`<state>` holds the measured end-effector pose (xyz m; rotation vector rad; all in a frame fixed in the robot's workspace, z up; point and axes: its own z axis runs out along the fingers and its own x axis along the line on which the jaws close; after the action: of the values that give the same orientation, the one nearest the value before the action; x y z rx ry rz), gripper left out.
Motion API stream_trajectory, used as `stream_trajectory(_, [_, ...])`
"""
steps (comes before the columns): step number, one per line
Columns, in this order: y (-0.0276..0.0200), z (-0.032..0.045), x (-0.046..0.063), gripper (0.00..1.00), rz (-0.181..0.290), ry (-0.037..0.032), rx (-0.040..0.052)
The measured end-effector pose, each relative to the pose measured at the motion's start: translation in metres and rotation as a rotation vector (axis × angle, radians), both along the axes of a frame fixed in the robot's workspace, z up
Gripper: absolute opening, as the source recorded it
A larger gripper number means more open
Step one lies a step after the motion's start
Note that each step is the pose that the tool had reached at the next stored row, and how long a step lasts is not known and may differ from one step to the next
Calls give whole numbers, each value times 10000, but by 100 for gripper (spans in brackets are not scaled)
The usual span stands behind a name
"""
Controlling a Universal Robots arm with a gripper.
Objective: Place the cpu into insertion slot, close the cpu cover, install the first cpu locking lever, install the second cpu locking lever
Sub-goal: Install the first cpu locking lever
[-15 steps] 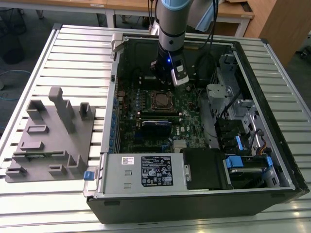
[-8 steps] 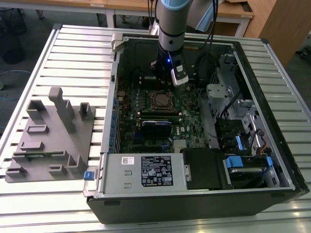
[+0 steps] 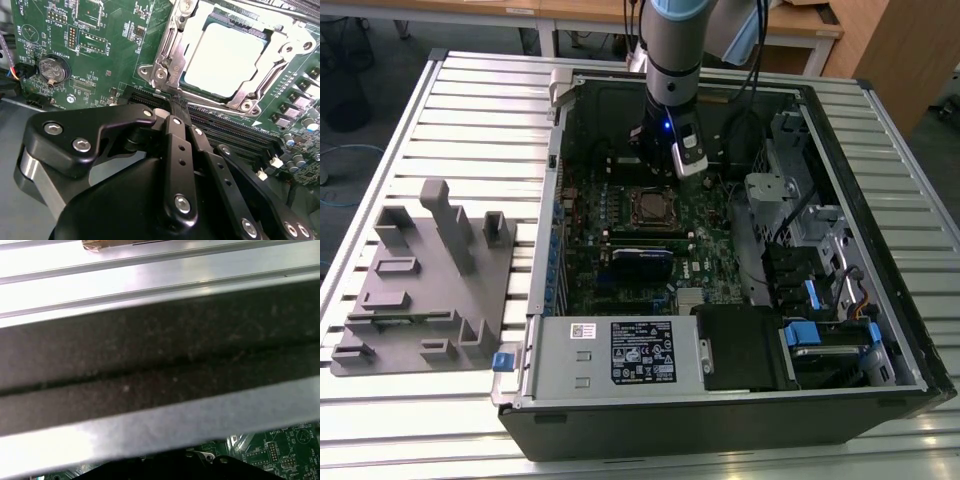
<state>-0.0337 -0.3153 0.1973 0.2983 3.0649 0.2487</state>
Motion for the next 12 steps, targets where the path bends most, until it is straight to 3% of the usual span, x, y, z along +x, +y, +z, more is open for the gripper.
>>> stream_trajectory(12, [2,40,0,10,-14,-1,-10])
